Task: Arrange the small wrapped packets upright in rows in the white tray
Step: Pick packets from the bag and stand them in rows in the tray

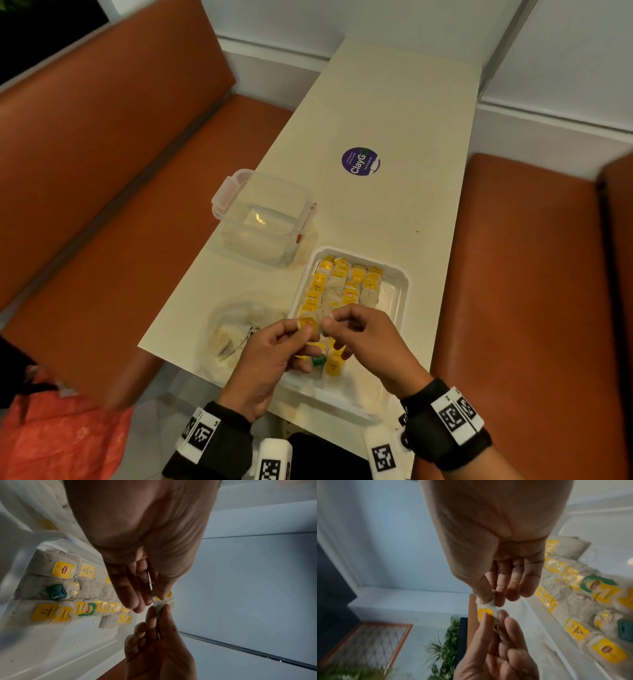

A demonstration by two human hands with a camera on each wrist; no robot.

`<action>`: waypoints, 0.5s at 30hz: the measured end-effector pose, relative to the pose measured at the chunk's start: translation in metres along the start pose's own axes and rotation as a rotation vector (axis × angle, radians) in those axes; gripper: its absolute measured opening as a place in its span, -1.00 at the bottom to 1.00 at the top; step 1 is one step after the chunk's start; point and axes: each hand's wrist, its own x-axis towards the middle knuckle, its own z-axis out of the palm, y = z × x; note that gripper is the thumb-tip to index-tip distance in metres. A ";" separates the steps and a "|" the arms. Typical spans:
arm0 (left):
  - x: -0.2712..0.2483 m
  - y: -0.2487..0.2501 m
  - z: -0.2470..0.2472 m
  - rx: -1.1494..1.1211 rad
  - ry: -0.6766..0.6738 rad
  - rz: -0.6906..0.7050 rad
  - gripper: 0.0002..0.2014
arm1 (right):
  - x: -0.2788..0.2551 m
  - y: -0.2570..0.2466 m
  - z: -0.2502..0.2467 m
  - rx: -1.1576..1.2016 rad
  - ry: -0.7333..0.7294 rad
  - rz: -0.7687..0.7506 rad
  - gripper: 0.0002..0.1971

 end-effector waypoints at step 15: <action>0.022 -0.021 0.000 0.947 -0.016 0.287 -0.87 | 0.001 0.037 -0.012 -0.327 -0.034 -0.058 -0.73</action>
